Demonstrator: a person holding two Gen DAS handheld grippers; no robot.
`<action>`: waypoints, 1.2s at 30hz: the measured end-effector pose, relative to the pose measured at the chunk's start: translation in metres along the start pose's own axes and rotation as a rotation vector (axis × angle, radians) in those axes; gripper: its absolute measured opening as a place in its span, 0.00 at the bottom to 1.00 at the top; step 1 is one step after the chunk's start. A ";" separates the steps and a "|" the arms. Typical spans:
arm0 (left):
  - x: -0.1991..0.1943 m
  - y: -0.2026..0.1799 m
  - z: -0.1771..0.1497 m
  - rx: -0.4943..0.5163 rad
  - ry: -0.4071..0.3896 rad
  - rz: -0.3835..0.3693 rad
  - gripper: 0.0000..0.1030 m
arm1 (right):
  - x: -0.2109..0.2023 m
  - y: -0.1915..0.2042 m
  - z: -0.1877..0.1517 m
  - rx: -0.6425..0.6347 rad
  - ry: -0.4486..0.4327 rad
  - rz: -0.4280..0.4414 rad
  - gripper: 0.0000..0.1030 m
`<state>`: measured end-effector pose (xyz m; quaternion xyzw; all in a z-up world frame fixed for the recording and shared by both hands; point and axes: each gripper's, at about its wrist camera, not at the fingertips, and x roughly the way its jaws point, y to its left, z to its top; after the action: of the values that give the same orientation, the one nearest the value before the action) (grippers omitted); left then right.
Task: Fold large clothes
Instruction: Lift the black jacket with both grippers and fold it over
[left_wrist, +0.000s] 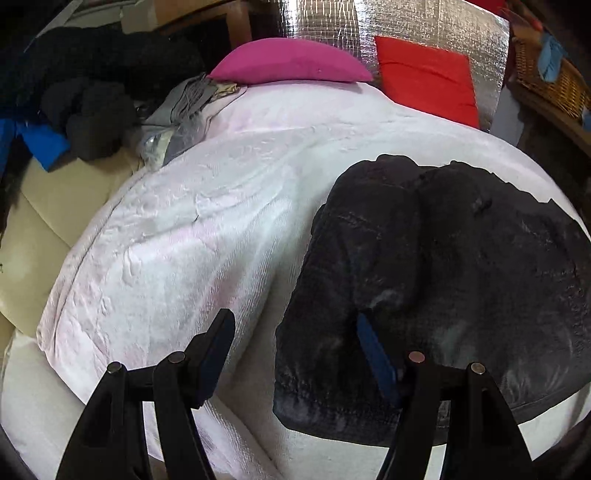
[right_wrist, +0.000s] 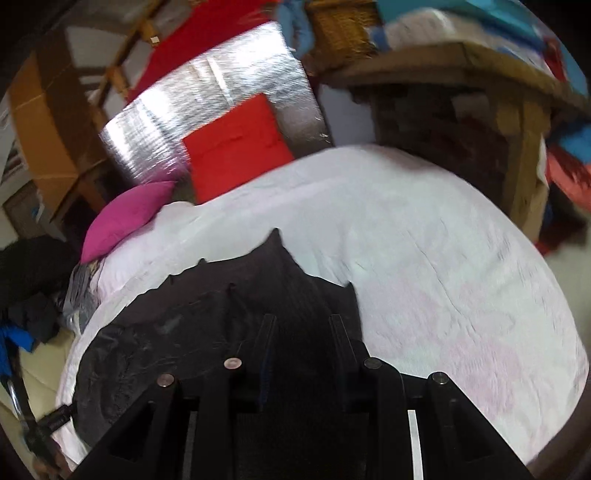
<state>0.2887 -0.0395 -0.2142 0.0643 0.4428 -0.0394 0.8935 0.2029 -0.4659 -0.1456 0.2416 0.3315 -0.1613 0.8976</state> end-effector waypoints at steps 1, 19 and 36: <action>0.000 0.000 -0.001 0.004 0.000 0.003 0.68 | 0.004 0.003 -0.002 -0.013 0.019 -0.003 0.30; -0.002 0.031 0.001 -0.128 0.005 -0.134 0.74 | 0.009 -0.023 -0.009 0.075 0.181 0.170 0.41; -0.004 0.043 -0.060 -0.301 0.160 -0.596 0.80 | -0.002 -0.003 -0.102 0.270 0.424 0.421 0.84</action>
<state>0.2448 0.0115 -0.2432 -0.1976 0.5117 -0.2278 0.8045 0.1477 -0.4131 -0.2128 0.4497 0.4296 0.0391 0.7821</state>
